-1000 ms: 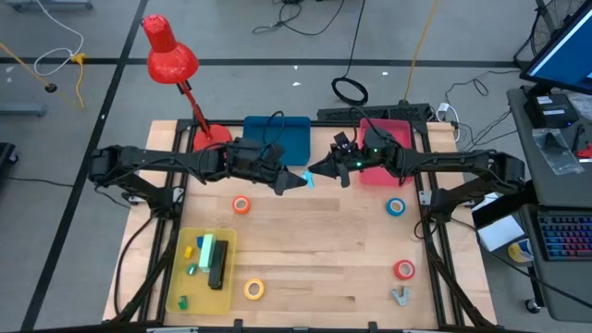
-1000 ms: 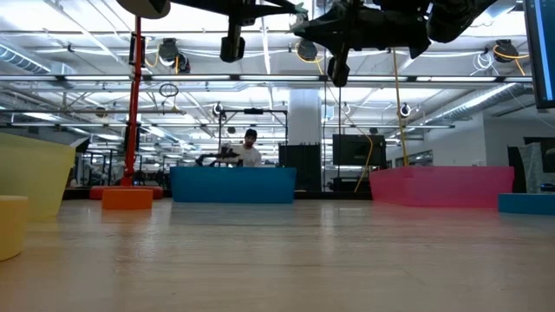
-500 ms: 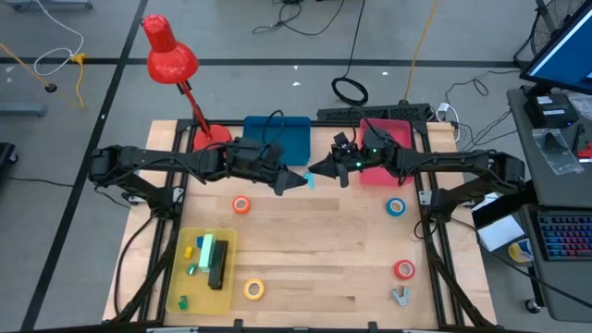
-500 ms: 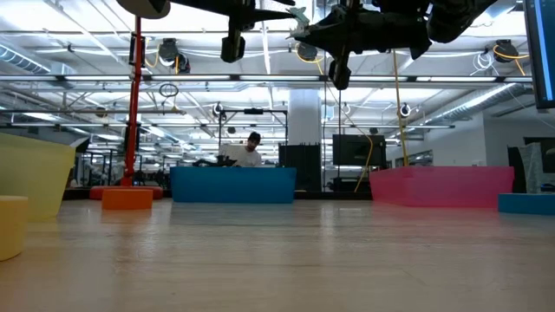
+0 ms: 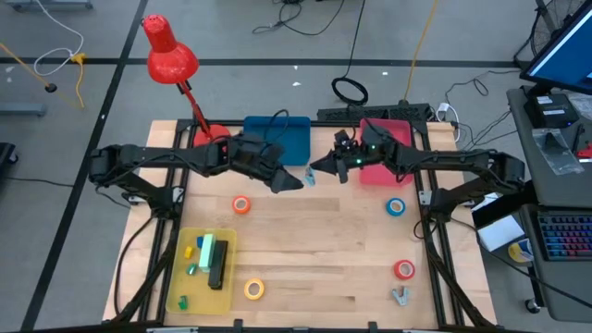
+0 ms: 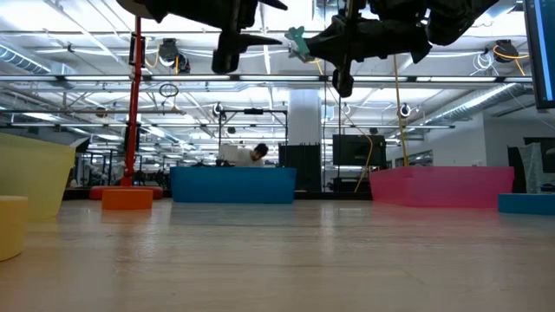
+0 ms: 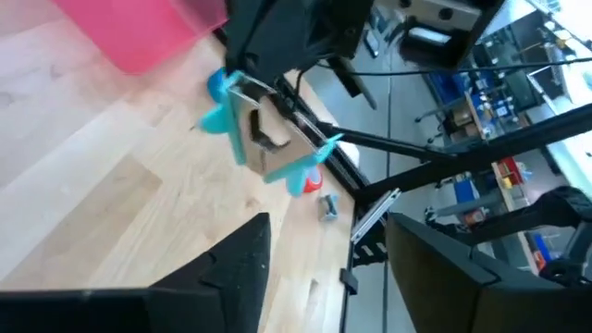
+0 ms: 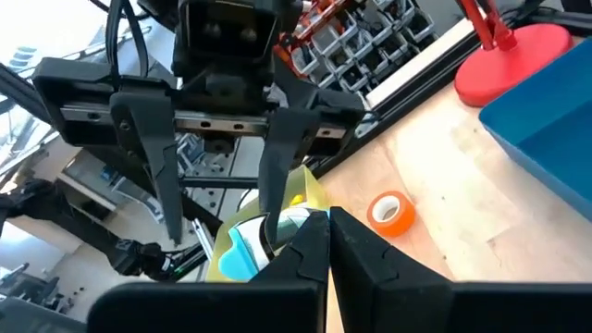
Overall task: Pick and place Stapler, Stapler remover, tape
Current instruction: Put the blue staple remover into the red bin
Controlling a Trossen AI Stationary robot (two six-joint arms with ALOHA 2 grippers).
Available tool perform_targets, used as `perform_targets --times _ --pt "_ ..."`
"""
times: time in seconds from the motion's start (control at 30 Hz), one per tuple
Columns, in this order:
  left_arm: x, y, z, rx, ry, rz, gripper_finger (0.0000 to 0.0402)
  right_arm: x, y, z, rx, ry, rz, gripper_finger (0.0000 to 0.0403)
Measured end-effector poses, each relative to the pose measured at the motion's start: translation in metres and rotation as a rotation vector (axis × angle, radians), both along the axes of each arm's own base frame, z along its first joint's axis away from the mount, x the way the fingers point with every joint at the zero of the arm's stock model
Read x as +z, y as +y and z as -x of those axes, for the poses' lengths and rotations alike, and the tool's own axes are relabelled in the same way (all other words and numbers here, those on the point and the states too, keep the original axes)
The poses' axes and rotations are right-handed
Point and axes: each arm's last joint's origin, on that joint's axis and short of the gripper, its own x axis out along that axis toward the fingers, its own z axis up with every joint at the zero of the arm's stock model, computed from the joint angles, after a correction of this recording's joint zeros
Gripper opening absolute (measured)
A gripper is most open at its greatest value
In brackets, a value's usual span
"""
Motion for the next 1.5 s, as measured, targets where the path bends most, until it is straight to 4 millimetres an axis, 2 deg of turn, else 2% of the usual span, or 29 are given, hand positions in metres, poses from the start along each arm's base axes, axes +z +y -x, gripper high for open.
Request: perform_targets --times 0.2,0.37,0.57,0.73,0.9,1.13,1.3,1.5 --pt "-0.006 0.0 0.002 -0.004 0.061 -0.009 0.0216 0.003 -0.011 0.011 -0.049 0.028 0.035 0.0001" --pt "-0.013 0.0 0.006 0.018 0.142 -0.015 0.0216 0.008 -0.028 0.045 -0.235 0.177 0.129 0.0001" --pt "-0.016 0.002 0.008 0.08 0.184 -0.06 0.0216 0.003 -0.034 0.099 -0.554 0.558 0.232 0.0" --pt "-0.016 0.006 0.008 0.103 0.184 -0.085 0.0216 -0.014 -0.035 0.124 -0.692 0.883 0.243 0.0" --pt "-0.016 0.01 0.009 0.118 0.183 -0.088 0.0216 -0.035 -0.041 0.127 -0.715 1.11 0.222 0.0" --pt "-0.016 0.01 0.009 0.116 0.182 -0.09 0.0216 -0.066 -0.053 0.113 -0.647 1.282 0.201 0.0" --pt "-0.016 0.008 0.008 0.109 0.181 -0.094 0.0216 -0.082 -0.059 0.105 -0.604 1.345 0.203 0.0" --pt "-0.016 0.008 0.008 0.105 0.18 -0.101 0.0216 -0.086 -0.061 0.104 -0.579 1.363 0.212 0.0"
